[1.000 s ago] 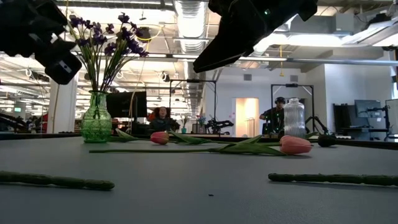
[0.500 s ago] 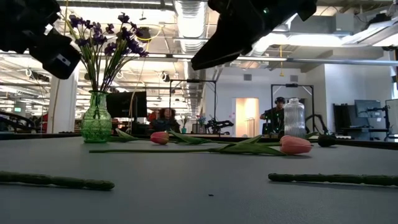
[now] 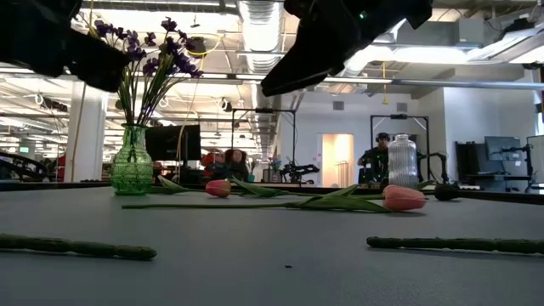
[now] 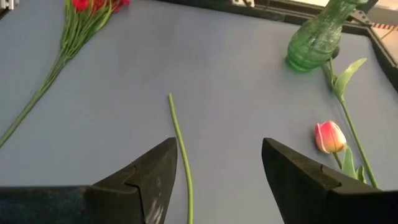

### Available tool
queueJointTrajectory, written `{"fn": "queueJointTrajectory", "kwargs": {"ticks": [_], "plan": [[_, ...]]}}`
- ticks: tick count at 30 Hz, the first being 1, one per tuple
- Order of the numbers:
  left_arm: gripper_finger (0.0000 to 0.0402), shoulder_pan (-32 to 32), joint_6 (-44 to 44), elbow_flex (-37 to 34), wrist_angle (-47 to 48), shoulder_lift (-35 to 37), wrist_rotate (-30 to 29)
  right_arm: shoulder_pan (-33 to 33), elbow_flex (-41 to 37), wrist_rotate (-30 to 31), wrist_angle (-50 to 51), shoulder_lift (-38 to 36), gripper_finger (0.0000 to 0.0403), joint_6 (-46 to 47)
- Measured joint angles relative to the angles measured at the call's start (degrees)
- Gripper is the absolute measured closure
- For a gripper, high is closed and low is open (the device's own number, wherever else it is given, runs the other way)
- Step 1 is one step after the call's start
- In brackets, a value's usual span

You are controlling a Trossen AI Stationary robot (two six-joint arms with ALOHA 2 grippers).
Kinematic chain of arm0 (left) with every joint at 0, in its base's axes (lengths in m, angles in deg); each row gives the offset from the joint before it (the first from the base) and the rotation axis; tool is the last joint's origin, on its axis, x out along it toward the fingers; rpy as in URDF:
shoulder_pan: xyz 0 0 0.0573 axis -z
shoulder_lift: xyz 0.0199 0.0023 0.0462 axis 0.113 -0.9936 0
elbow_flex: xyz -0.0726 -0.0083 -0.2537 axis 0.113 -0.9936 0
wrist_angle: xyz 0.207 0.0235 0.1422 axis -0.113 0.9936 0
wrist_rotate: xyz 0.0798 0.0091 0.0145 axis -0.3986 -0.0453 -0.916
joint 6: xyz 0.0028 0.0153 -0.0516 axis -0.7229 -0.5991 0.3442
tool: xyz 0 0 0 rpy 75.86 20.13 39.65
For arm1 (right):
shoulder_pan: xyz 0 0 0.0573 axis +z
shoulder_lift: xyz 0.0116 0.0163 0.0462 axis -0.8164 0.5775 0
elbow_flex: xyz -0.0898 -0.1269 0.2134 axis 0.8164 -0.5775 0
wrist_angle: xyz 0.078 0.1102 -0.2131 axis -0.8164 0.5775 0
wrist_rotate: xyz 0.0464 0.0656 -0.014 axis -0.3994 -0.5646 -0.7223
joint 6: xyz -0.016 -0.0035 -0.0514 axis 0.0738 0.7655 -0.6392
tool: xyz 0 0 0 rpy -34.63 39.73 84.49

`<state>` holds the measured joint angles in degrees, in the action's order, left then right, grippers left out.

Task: Sort flowers into vase by color
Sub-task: Put the top pink flower into the transparent vase

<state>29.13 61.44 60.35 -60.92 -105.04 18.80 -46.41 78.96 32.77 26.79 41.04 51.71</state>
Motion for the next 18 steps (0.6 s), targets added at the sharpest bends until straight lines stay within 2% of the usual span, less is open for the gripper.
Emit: {"fn": "queueJointTrajectory", "kwargs": {"ticks": [3, 12, 18], "plan": [[0.0261, -0.6, -2.4, 0.0, -0.8, 0.0, 0.3, -0.6, 0.0, 0.0, -1.4, 0.0, 0.0143, 0.0], [0.0261, -0.8, -1.6, 0.0, -1.0, 0.0, 1.4, -4.4, 0.0, 0.0, -5.7, 0.0, 0.0143, 0.0], [0.0261, -0.8, -1.6, 0.0, -0.9, 0.0, 1.4, -7.4, 0.0, 0.0, -11.5, 5.1, 0.0143, -0.9]]}}
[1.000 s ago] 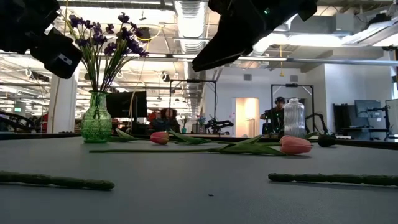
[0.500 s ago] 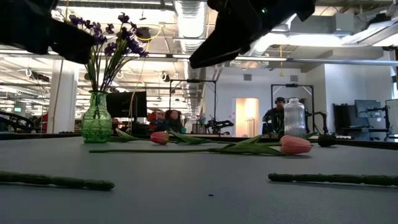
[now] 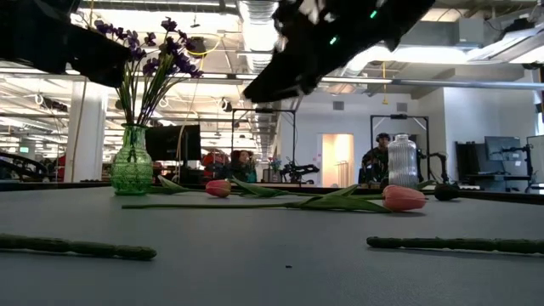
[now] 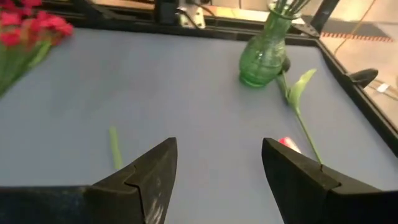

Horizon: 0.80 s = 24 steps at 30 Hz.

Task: Sort flowers into vase by color
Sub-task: Put the top pink flower into the transparent vase

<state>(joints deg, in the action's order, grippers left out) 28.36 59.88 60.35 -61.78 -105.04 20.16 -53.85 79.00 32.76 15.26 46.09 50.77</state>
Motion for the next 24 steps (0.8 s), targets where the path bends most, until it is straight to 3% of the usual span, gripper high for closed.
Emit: {"fn": "queueJointTrajectory", "kwargs": {"ticks": [4, 10, 19, 24], "plan": [[0.0261, 0.0, 0.1, 0.0, 0.1, 0.0, 0.0, -2.1, 1.2, 1.4, -0.2, 4.3, 0.0143, -4.9], [0.0261, 0.0, 1.6, 0.0, 0.7, 0.0, 0.0, -6.6, 5.2, 3.6, 10.2, 5.3, 0.0143, -3.7], [0.026, 0.0, 3.0, 0.0, 1.7, 0.0, -0.1, -16.6, 6.1, -3.7, 25.3, 5.4, 0.0143, -5.4], [0.026, 0.0, 3.1, 0.0, 2.0, 0.0, -0.1, -20.8, 6.1, -4.3, 27.0, 5.4, 0.0143, -5.4]]}}
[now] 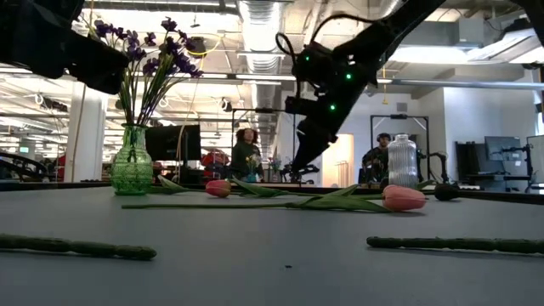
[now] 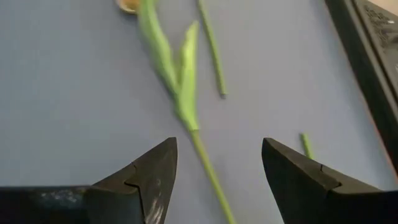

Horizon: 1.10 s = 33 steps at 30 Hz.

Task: Sort flowers into vase by color
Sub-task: Put the top pink flower into the transparent vase

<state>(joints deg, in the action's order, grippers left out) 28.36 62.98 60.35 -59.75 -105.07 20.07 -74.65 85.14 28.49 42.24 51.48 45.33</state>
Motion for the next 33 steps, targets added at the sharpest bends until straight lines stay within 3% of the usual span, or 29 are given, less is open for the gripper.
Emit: {"fn": "queueJointTrajectory", "kwargs": {"ticks": [7, 23, 27, 33], "plan": [[0.026, 0.0, 0.0, 0.0, 0.2, 0.0, -0.1, -1.3, 0.0, -3.4, 0.4, 0.3, 0.0143, -3.0], [0.026, 0.0, 0.4, 0.0, 0.5, 0.0, 0.0, -1.1, 0.6, -2.6, -0.2, 9.6, 0.015, -4.0], [0.026, 0.0, 0.6, 0.0, 0.6, 0.0, 0.0, -0.3, 0.5, -2.5, 0.8, 9.1, 0.02, -4.0], [0.026, 0.0, 0.7, 0.0, 0.7, 0.0, 0.0, 1.4, 0.1, -3.4, 2.9, 5.6, 0.0344, -4.2]]}}
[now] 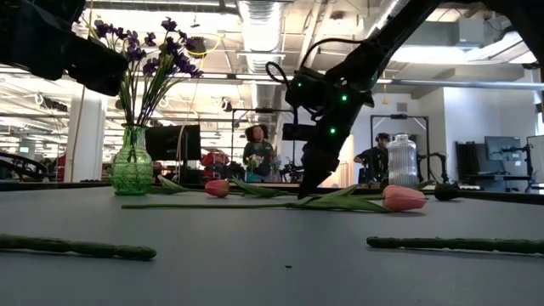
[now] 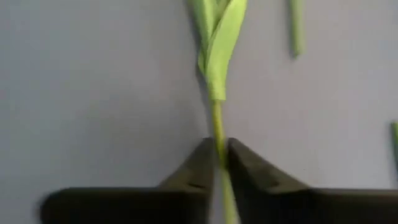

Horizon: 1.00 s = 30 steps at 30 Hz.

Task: Sort flowers into vase by color
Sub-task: Put the top pink flower into the transparent vase

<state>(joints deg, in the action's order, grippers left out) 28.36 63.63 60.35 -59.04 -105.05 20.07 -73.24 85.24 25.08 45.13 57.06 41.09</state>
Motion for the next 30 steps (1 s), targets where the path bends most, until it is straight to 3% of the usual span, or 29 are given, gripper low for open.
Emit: {"fn": "queueJointTrajectory", "kwargs": {"ticks": [3, 8, 12, 16, 26, 30], "plan": [[0.026, 0.0, 0.0, 0.0, 0.0, 0.0, 0.0, 1.0, 0.0, -2.0, 1.1, -4.4, 0.0386, -0.1], [0.026, 0.0, 0.0, 0.0, 0.0, 0.0, 0.0, 2.5, 0.1, -6.2, 2.4, -13.3, 0.0369, 1.4], [0.0261, 0.0, 0.2, 0.0, 0.4, 0.0, 0.0, 2.8, -0.3, -9.0, 3.5, -21.2, 0.0385, 1.5], [0.0261, 0.0, 0.9, 0.0, 0.6, 0.0, 0.0, 1.7, -5.9, -9.0, 0.9, -28.8, 0.0388, 1.6], [0.0261, 0.0, 2.4, 0.0, 0.6, 0.0, 1.1, -5.0, -27.8, -8.9, -26.2, -49.1, 0.0384, 7.5], [0.0261, 0.0, 2.4, 0.0, 0.6, 0.0, 1.2, -7.5, -32.5, -8.8, -30.6, -55.7, 0.0384, 7.8]]}}
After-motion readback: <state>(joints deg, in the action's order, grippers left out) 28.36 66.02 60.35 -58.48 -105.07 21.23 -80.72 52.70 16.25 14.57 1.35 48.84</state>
